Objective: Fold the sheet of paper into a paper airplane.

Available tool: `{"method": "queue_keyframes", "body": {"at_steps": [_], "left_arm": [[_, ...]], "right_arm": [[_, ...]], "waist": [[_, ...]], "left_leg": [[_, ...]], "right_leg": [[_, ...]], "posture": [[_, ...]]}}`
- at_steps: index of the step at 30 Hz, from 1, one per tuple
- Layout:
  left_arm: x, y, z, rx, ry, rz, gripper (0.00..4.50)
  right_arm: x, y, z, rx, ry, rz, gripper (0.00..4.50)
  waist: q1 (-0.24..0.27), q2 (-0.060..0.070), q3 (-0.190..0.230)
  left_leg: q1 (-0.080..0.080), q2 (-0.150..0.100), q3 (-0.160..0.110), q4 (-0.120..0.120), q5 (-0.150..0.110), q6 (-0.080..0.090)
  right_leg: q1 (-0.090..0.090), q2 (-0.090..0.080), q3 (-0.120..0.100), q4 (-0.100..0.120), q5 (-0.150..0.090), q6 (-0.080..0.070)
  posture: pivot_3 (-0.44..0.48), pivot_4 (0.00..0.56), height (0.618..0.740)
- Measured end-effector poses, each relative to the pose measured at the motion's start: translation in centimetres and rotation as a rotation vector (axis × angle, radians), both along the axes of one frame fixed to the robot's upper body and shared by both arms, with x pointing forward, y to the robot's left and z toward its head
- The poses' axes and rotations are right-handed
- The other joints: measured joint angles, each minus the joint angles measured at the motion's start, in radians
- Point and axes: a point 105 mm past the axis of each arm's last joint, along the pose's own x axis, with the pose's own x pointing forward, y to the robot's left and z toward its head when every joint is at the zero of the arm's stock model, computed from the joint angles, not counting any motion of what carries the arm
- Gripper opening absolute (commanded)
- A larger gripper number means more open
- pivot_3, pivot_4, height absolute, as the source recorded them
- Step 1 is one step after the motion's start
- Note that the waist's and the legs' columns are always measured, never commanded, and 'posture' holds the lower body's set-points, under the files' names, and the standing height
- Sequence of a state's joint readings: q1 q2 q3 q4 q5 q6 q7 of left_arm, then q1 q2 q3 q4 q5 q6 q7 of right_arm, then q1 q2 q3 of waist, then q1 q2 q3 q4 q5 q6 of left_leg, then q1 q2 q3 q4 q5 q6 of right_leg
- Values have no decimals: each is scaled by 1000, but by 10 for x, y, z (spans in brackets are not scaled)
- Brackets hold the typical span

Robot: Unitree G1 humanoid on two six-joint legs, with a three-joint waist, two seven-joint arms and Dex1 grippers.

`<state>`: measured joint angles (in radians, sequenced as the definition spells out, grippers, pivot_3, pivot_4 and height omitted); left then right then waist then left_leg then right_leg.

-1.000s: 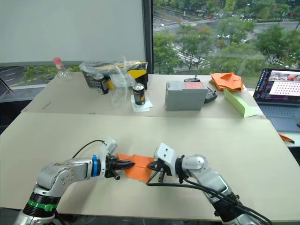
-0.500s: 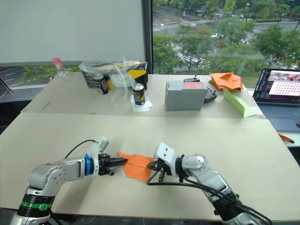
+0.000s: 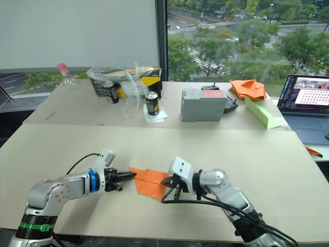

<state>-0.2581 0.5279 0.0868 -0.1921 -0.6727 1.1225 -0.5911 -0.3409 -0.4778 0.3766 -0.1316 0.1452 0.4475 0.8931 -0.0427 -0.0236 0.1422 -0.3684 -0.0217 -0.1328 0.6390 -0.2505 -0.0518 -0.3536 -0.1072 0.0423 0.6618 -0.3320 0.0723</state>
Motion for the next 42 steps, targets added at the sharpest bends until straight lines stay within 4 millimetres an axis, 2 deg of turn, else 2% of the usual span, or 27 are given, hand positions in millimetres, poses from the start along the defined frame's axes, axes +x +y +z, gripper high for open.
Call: {"method": "queue_keyframes", "body": {"at_steps": [6, 10, 14, 20, 22, 27, 31, 42], "left_arm": [[0, 0, 5, -56, 29, 28, 0], [3, -1, 17, -127, 40, 51, 0], [3, -5, 33, -209, 30, 54, 0], [0, 1, 45, -252, 18, 71, 0], [-3, 1, 50, -263, 8, 59, 0], [-10, 7, 57, -284, 3, 46, 1465], [-10, 10, 56, -269, 4, 59, 1518], [-10, 11, 51, -252, 17, 82, 1518]], "right_arm": [[7, 4, 11, 161, 77, -62, 39], [15, 7, 45, 316, 89, -75, 39], [11, 10, 74, 413, 105, -40, 39], [1, 6, 77, 402, 166, -16, 39], [1, 1, 71, 383, 179, -34, 613], [6, -7, 55, 361, 242, -112, 2228], [13, -12, 44, 341, 269, -173, 3560], [17, -17, 24, 289, 360, -252, 3560]], "waist": [[0, 0, 4], [0, 0, 8], [0, 0, 8], [0, 0, 8], [0, 0, 8], [-2, 0, 8], [-1, 0, 8], [-2, 0, 8]], "left_leg": [[-3, 0, 0, 0, 0, 0], [-8, 0, 0, 0, 0, 0], [-16, 0, -1, 1, 0, -1], [-17, 0, 0, 1, 0, -1], [-17, -1, 0, 2, 0, -1], [-16, 0, 0, 2, 0, -1], [-17, -1, 0, 2, 0, -1], [-17, -1, 0, 2, 0, -1]], "right_leg": [[-3, 0, 0, 0, 0, 0], [-9, 0, 0, 1, 0, 0], [-16, 0, 0, 3, 0, 0], [-17, 0, 0, 3, 0, 0], [-17, 0, 0, 3, 0, 0], [-17, 0, 1, 3, 0, 0], [-17, 0, 1, 3, 0, 0], [-17, 0, 1, 3, 0, 0]], "posture": [[0, 150, 740], [0, 150, 740], [0, 150, 740], [0, 150, 740], [0, 150, 740], [0, 150, 740], [0, 150, 740], [0, 150, 740]]}}
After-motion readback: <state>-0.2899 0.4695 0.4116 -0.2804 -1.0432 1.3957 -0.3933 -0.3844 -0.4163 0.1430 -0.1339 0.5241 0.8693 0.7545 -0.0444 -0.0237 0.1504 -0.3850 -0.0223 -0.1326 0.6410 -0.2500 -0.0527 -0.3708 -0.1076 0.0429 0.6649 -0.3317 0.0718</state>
